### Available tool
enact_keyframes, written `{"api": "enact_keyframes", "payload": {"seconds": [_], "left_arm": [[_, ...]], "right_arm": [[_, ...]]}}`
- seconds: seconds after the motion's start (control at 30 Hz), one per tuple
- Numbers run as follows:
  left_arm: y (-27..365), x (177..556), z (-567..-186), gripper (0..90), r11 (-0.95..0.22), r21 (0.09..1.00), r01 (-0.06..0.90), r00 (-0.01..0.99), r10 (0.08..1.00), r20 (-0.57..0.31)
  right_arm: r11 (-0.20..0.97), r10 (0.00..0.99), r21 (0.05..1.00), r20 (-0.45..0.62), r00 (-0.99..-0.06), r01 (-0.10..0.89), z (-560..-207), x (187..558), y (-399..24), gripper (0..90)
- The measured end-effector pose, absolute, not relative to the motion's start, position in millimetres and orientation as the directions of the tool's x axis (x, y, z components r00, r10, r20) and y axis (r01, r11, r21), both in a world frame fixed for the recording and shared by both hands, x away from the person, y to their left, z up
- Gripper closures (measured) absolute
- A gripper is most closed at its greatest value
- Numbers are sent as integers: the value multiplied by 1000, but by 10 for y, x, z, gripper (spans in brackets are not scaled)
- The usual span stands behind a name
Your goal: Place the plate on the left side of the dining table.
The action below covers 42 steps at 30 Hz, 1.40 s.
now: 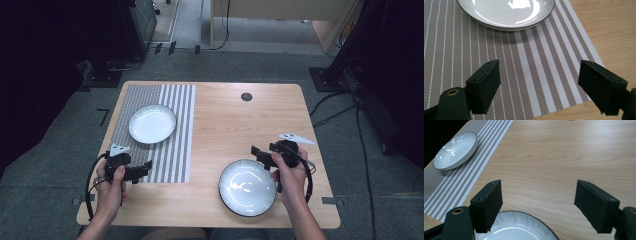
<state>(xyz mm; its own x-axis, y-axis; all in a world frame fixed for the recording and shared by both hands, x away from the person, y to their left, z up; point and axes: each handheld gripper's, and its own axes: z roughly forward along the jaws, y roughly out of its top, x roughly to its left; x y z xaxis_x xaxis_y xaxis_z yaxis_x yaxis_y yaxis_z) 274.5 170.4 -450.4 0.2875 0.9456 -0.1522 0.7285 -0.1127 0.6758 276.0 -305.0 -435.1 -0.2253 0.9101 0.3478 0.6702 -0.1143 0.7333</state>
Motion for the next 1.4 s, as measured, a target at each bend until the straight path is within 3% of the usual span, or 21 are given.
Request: {"api": "enact_keyframes", "payload": {"seconds": [1.4], "left_arm": [[2480, 2580, -5030, 180, -49, 643, 764, 121, 990, -68]], "right_arm": [[-238, 953, 676, 302, 33, 697, -5058, 2103, -4299, 229]]}}
